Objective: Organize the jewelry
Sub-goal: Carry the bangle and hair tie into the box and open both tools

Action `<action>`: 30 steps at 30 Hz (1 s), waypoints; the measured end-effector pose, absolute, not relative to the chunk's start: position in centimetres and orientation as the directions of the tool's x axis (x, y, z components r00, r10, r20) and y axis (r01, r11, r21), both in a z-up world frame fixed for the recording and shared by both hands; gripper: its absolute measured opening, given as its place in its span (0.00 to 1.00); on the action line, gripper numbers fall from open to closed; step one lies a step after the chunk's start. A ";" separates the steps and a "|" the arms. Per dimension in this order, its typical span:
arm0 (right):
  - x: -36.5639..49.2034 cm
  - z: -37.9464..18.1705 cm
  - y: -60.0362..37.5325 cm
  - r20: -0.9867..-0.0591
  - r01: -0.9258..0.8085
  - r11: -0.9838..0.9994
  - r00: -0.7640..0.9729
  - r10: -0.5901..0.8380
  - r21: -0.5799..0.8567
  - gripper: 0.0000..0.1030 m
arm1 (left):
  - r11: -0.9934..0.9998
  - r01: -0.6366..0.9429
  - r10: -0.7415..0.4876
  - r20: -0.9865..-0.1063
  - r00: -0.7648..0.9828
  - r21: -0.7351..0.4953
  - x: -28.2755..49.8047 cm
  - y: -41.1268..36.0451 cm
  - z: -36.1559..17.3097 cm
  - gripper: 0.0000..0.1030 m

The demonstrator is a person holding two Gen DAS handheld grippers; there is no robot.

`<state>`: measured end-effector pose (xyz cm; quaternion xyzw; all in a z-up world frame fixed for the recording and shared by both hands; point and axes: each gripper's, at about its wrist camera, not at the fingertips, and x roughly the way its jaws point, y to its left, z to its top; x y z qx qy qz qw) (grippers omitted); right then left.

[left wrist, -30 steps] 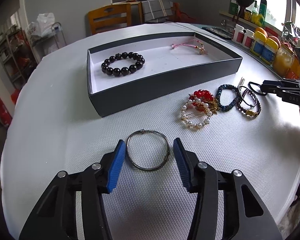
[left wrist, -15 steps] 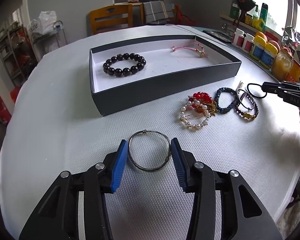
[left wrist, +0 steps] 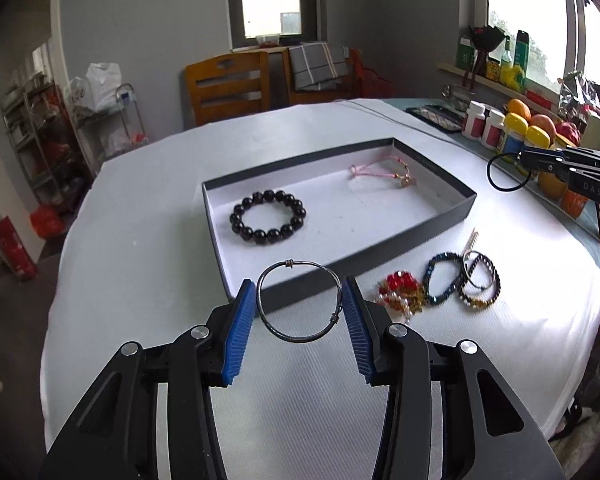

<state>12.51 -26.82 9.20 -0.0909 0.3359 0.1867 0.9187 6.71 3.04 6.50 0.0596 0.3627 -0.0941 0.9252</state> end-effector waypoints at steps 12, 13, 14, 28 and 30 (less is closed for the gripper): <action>19.5 6.9 -21.3 -0.731 -0.466 0.885 0.599 0.328 0.016 0.13 | 0.978 0.207 -0.127 -0.775 0.619 0.005 15.4 2.8 5.3 0.45; 20.0 6.4 -21.0 -0.742 -0.468 0.883 0.586 0.327 0.020 0.13 | 0.979 0.204 -0.127 -0.787 0.603 -0.002 15.8 2.8 4.9 0.45; 20.5 5.9 -20.7 -0.752 -0.470 0.883 0.573 0.326 0.025 0.13 | 0.979 0.204 -0.128 -0.799 0.587 -0.006 16.2 2.8 4.6 0.45; 22.6 0.4 -19.3 -0.855 -0.479 0.876 0.429 0.291 0.058 0.13 | 0.979 0.197 -0.127 -0.885 0.447 -0.041 18.2 2.8 1.1 0.45; 22.7 0.2 -19.1 -0.857 -0.479 0.876 0.428 0.287 0.054 0.13 | 0.981 0.191 -0.122 -0.889 0.442 -0.039 18.4 3.0 0.9 0.45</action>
